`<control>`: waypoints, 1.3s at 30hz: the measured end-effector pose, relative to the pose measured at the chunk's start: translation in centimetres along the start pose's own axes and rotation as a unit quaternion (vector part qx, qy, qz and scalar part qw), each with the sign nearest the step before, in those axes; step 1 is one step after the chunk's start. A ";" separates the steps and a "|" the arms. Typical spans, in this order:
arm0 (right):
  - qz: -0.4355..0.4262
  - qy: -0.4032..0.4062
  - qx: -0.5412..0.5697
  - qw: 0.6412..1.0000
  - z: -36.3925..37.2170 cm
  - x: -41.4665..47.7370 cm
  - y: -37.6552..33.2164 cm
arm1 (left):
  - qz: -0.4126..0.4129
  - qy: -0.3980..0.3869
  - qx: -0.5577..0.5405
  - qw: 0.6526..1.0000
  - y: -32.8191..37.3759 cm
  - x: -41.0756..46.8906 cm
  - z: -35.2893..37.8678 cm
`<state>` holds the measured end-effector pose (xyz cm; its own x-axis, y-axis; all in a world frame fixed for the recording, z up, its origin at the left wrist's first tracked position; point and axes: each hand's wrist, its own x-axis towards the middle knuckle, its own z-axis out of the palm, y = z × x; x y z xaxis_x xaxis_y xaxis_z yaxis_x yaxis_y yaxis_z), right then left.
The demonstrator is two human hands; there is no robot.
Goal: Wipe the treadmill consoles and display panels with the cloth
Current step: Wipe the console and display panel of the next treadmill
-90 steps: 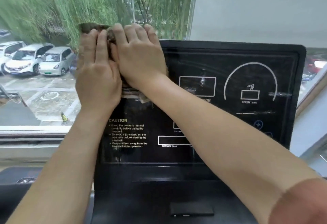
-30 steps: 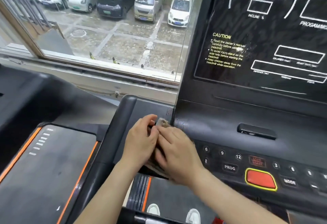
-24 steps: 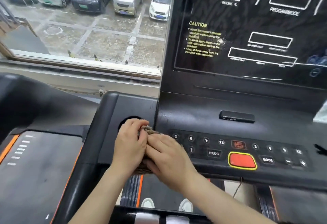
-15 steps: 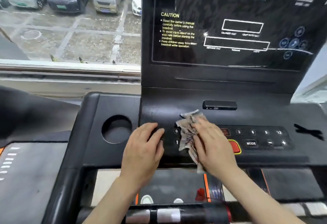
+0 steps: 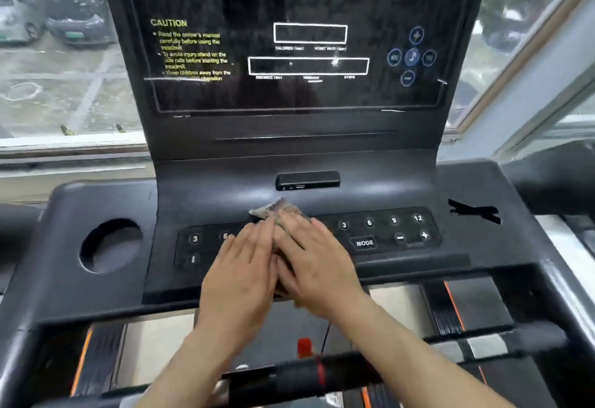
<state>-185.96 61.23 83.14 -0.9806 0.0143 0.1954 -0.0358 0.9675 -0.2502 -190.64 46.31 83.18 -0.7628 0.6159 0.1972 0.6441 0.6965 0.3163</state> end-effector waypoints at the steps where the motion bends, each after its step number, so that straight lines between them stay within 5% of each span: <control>1: 0.012 -0.001 -0.004 1.000 -0.7 -0.9 1.8 | 0.008 -0.006 0.015 1.000 1.8 0.7 0.9; 11: 0.206 0.033 -0.013 0.978 -6.7 -8.7 20.1 | 0.118 -0.045 0.081 0.989 20.6 9.4 8.9; 21: 0.188 0.064 -0.029 0.980 -6.8 -14.5 19.1 | 0.115 -0.063 0.103 0.986 21.8 5.0 8.7; 27: 0.203 -0.009 -0.009 0.979 -7.7 -6.9 21.9 | 0.072 -0.036 0.122 0.989 21.6 11.1 9.3; 32: 0.232 -0.040 0.035 0.971 -8.3 -1.9 24.6 | 0.047 -0.116 0.165 0.978 22.1 15.5 8.6; 39: 0.223 0.020 0.068 0.972 -7.8 -10.4 21.0 | 0.101 -0.082 0.099 0.987 23.3 8.5 8.4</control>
<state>-174.98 83.33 83.22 -0.8968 0.4362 0.0744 0.3629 0.8211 -0.4406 -181.61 70.86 84.41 -0.6083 0.7897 0.0799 0.7933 0.6014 0.0953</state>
